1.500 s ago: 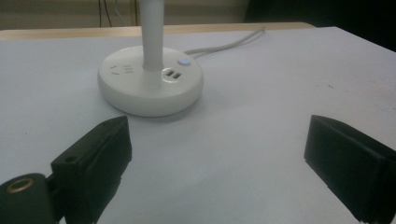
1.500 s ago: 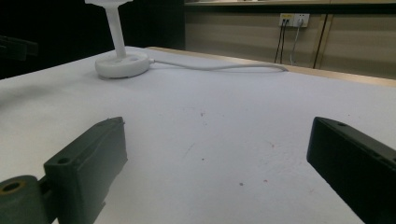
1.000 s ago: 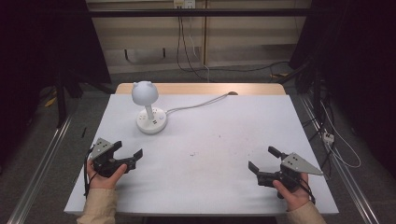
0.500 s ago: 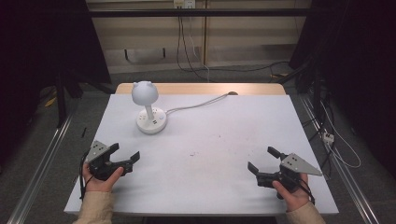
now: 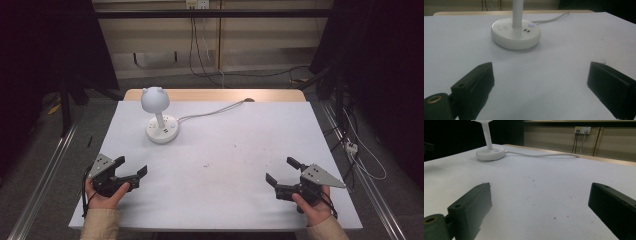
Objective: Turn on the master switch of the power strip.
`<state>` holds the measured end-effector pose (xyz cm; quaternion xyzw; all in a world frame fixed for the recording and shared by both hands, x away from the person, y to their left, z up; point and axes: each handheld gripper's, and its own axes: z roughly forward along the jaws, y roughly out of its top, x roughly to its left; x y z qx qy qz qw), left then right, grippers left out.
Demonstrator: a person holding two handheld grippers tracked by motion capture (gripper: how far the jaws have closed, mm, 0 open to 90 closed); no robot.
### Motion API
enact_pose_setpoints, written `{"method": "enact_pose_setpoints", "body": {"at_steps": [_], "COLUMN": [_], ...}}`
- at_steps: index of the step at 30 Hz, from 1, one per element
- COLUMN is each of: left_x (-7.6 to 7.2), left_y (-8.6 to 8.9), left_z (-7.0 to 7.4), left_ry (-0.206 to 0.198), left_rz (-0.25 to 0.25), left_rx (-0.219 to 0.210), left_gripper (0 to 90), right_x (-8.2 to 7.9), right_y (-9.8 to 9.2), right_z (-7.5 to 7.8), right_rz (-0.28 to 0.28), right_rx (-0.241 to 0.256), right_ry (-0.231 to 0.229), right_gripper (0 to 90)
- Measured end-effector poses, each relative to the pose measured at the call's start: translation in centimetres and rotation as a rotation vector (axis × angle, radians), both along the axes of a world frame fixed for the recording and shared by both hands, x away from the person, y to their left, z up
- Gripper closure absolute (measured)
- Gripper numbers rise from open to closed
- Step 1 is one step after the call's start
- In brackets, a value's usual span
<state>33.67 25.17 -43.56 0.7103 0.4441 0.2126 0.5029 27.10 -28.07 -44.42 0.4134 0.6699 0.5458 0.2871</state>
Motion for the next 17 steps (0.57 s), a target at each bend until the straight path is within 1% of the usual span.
{"method": "enact_pose_setpoints", "body": {"at_steps": [2,4,9,15,17], "left_x": [-0.07,-0.12,-0.21,-0.19,-0.21], "left_y": [0.01,-0.04,-0.09,-0.08,-0.11], "left_z": [-0.03,-0.03,-0.07,-0.24,-0.24], "left_ry": [0.001,-0.003,-0.002,0.001,0.009], "left_rz": [-0.008,-0.004,-0.014,0.0,-0.007], "left_rx": [0.003,-0.006,0.005,-0.006,0.018], "left_gripper": [7.1,7.1,7.1,7.1,7.1], "right_x": [-0.01,-0.01,-0.01,-0.02,-0.01], "right_y": [0.0,0.01,0.03,0.0,0.0], "right_z": [0.01,0.01,-0.01,-0.03,-0.02], "right_rz": [-0.002,-0.004,0.003,-0.002,-0.002], "right_rx": [0.004,0.007,-0.004,-0.002,-0.001], "right_ry": [0.0,-0.001,-0.001,0.003,0.003], "right_gripper": [4.6,4.6,4.6,4.6,4.6]}}
